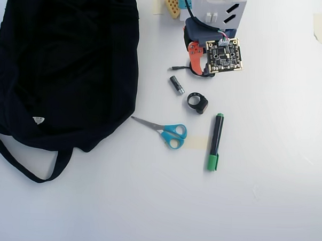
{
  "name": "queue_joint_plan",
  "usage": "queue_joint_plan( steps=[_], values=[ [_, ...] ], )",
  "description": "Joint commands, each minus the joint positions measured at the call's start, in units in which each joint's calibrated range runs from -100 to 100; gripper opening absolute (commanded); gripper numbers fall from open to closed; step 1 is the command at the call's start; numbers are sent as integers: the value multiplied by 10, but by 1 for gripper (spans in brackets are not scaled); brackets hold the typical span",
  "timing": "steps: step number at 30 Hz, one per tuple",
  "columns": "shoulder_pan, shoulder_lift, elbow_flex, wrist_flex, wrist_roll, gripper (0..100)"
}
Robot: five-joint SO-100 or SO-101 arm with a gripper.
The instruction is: Put the cable into the black bag
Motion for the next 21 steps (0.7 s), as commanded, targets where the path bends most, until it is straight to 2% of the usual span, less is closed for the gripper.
queue_joint_plan(
  steps=[1, 6, 9, 14, 21],
  values=[
    [-5, -17, -24, 40, 2, 2],
    [-9, -16, -19, 51, 3, 2],
    [-19, -13, -16, 69, 40, 2],
    [-27, -16, -13, 74, 70, 3],
    [-57, -8, 39, 74, 48, 3]
  ],
)
